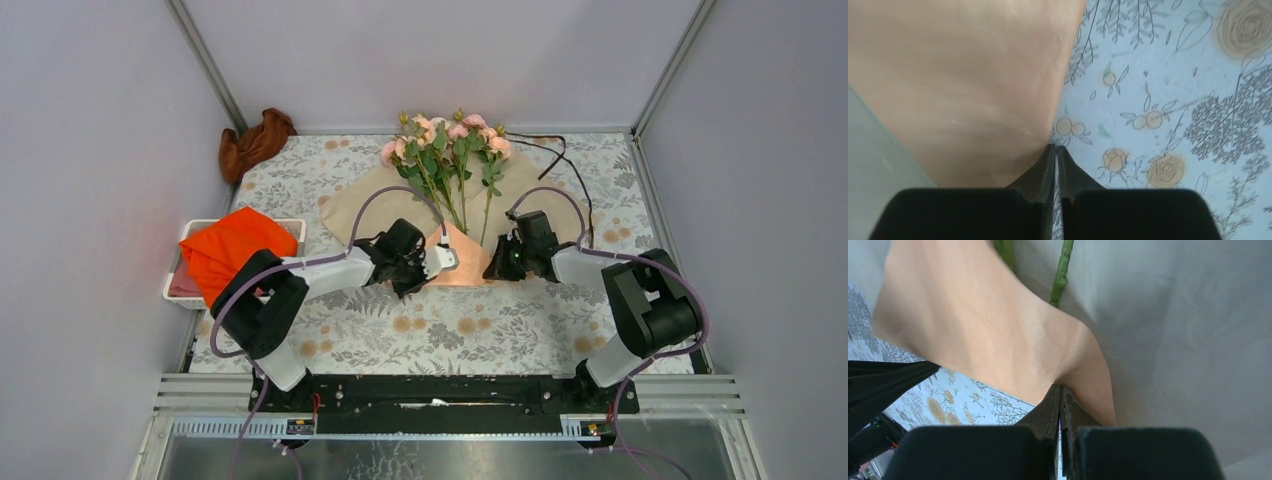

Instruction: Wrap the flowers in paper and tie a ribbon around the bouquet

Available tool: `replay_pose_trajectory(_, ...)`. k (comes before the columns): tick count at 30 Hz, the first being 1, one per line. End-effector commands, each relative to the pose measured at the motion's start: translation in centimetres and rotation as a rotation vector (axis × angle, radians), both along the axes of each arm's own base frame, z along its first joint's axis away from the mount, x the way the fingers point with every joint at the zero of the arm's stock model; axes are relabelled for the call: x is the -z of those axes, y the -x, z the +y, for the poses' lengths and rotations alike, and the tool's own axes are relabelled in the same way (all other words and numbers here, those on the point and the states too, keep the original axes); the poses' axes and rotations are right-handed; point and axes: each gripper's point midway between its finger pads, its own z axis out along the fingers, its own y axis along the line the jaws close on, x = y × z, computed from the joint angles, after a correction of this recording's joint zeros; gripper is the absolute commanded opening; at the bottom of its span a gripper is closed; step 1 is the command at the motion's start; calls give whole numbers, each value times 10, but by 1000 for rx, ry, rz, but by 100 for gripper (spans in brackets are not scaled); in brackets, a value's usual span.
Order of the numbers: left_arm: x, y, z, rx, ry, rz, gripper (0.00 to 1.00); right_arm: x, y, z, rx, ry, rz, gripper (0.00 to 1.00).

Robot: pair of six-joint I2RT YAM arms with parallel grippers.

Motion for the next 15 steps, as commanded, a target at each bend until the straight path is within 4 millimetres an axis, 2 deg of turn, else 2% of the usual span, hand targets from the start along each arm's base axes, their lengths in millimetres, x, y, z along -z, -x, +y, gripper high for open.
replay_pose_trajectory(1,25,7,57,-3,-172,-45,10,30,23,-30,41,142,86,0)
replay_pose_trajectory(2,27,6,67,-22,-200,-48,9,33,29,-34,42,164,106,0)
replay_pose_trajectory(6,28,7,104,-63,-288,-66,8,35,32,-46,49,229,108,0)
replay_pose_trajectory(10,13,12,126,-67,-299,-51,8,34,32,-49,48,245,102,0)
replay_pose_trajectory(12,0,18,125,-40,-283,-33,9,35,31,-49,47,246,102,0)
replay_pose_trajectory(15,-32,20,94,1,-160,-14,12,38,31,-47,40,238,112,0)
